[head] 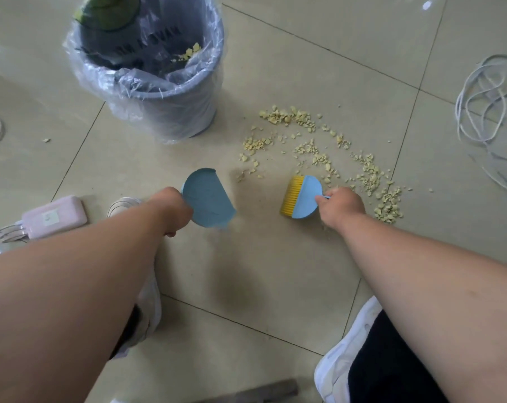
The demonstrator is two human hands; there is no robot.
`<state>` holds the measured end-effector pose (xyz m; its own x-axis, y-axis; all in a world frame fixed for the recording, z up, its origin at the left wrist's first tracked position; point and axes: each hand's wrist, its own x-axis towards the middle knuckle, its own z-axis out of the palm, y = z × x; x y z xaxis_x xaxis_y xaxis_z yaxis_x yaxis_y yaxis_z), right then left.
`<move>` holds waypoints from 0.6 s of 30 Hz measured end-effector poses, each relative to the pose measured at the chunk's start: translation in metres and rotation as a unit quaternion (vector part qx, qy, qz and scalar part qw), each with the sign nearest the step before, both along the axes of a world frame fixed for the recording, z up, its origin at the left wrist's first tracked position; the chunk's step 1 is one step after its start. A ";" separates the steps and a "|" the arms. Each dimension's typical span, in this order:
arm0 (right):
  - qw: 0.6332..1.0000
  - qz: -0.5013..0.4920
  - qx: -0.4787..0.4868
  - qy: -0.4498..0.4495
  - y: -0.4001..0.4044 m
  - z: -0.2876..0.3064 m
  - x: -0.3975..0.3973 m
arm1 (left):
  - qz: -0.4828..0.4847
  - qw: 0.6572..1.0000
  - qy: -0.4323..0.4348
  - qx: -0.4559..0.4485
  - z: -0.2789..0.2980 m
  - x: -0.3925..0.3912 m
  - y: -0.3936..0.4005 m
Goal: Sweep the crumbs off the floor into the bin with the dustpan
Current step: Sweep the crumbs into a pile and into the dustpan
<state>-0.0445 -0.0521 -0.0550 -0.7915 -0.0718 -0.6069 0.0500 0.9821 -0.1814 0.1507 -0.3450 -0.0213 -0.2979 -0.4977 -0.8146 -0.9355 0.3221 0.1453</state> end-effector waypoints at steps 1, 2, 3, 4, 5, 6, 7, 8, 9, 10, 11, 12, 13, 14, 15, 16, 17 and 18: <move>1.000 -0.011 0.006 0.000 0.008 0.002 -0.004 | -0.002 1.000 0.004 -0.002 -0.002 -0.002 -0.004; 1.000 -0.025 0.007 -0.003 0.013 0.004 -0.008 | 0.002 1.000 0.006 -0.005 -0.004 -0.002 -0.008; 0.999 -0.041 0.003 -0.007 0.016 0.007 -0.009 | 0.000 1.000 0.014 -0.009 -0.005 -0.002 -0.011; 0.998 -0.058 -0.007 -0.012 0.017 0.009 -0.010 | 0.001 1.000 0.023 -0.010 -0.006 -0.002 -0.013; 0.997 -0.077 -0.019 -0.015 0.016 0.010 -0.009 | -0.001 0.999 0.033 -0.015 -0.007 -0.002 -0.013; 0.995 -0.097 -0.032 -0.017 0.012 0.010 -0.007 | 0.004 0.999 0.043 -0.022 -0.006 -0.002 -0.012; 0.993 -0.111 -0.044 -0.021 0.005 0.012 -0.004 | 0.006 0.998 0.049 -0.029 -0.006 -0.001 -0.011; 0.992 -0.114 -0.056 -0.025 -0.004 0.012 -0.001 | 0.011 0.998 0.052 -0.034 -0.008 0.000 -0.009; 0.992 -0.102 -0.070 -0.030 -0.014 0.011 0.002 | 0.019 0.998 0.055 -0.036 -0.011 0.002 -0.008; 0.993 -0.083 -0.082 -0.032 -0.025 0.009 0.005 | 0.025 0.998 0.054 -0.034 -0.013 0.004 -0.006; 0.993 -0.062 -0.093 -0.035 -0.038 0.008 0.010 | 0.028 0.998 0.051 -0.032 -0.016 0.005 -0.005; 0.993 -0.040 -0.106 -0.038 -0.051 0.007 0.014 | 0.028 0.998 0.047 -0.030 -0.017 0.007 -0.003; 0.992 -0.020 -0.119 -0.042 -0.065 0.007 0.019 | 0.027 0.998 0.042 -0.028 -0.017 0.008 -0.002; 0.990 -0.004 -0.134 -0.048 -0.078 0.006 0.023 | 0.028 0.998 0.040 -0.028 -0.017 0.009 -0.001; 0.988 0.008 -0.147 -0.055 -0.092 0.005 0.027 | 0.029 0.998 0.037 -0.028 -0.018 0.010 -0.002; 0.986 0.017 -0.157 -0.061 -0.104 0.003 0.030 | 0.029 0.999 0.035 -0.028 -0.018 0.010 -0.002; 0.984 0.027 -0.163 -0.063 -0.114 0.002 0.033 | 0.032 0.999 0.033 -0.026 -0.019 0.010 -0.002; 0.983 0.038 -0.165 -0.065 -0.123 -0.001 0.034 | 0.035 0.999 0.029 -0.025 -0.020 0.010 -0.003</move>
<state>-0.0107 -0.1754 -0.0560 -0.6929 -0.3378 -0.6370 0.0227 0.8728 -0.4875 0.1605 -0.3482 -0.0409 -0.3082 -0.5576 -0.7708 -0.9460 0.2652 0.1865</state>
